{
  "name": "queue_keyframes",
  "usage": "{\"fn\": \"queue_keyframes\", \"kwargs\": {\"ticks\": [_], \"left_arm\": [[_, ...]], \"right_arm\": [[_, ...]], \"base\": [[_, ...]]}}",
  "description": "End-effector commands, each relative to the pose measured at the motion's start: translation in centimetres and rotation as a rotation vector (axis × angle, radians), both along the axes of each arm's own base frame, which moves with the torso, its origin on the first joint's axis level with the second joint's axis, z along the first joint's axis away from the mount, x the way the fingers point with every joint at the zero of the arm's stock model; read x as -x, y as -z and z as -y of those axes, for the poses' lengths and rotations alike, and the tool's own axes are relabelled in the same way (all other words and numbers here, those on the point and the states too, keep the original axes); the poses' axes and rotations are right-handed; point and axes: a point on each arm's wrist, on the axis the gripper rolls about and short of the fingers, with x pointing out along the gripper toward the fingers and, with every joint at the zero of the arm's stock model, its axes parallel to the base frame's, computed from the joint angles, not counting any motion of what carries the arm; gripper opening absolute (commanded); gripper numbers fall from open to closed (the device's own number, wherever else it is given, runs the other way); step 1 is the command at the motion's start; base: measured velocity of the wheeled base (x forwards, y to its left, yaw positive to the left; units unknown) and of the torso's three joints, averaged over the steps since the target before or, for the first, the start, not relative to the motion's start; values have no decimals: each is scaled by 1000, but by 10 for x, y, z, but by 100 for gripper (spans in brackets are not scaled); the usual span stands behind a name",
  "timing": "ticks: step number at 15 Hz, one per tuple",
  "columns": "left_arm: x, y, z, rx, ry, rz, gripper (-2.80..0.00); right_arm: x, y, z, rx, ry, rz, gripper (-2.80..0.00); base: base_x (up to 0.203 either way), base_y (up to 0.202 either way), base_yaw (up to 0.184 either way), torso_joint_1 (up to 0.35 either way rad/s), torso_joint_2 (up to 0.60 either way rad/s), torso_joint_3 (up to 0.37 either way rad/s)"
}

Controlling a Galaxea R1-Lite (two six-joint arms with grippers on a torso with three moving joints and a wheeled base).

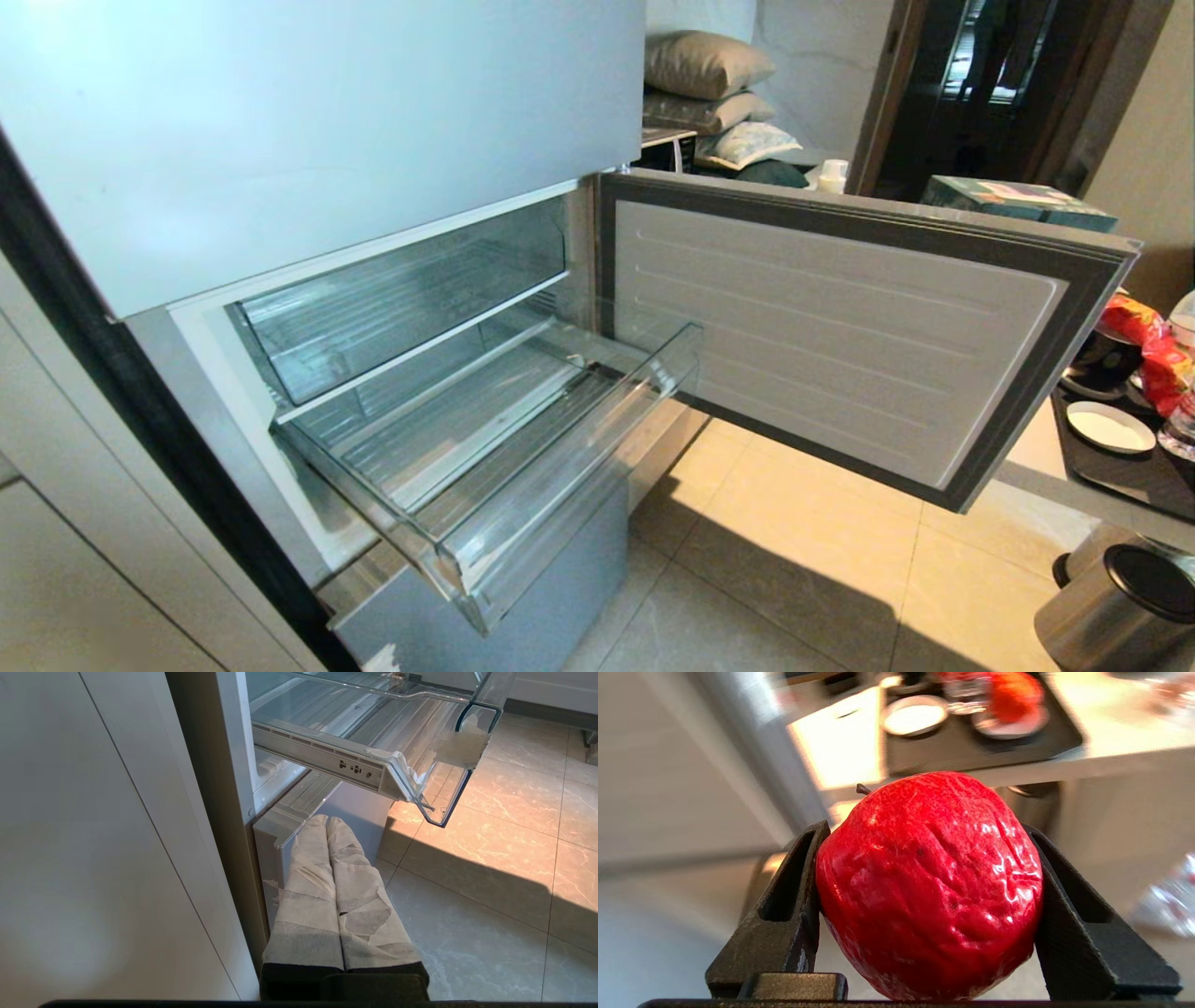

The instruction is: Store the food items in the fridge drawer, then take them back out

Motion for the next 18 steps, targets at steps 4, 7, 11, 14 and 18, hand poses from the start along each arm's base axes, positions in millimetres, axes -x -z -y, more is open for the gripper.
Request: {"fn": "queue_keyframes", "kwargs": {"ticks": [4,7,11,14,18], "left_arm": [[0,0,0,0,-1,-1,-280],[0,0,0,0,-1,-1,-280],[0,0,0,0,-1,-1,-280],[0,0,0,0,0,-1,-280],[0,0,0,0,0,-1,-280]], "right_arm": [[-79,27,89,-141,159,-126,-280],[-108,30,127,-148,162,-79,-280],[-158,51,182,-139,146,-47,-280],[-189,48,212,-91,82,26,-280],[-241,60,246,-56,-3,69,-280]], "base": [[0,0,0,0,0,0],[0,0,0,0,0,0],[0,0,0,0,0,0],[0,0,0,0,0,0],[0,0,0,0,0,0]]}}
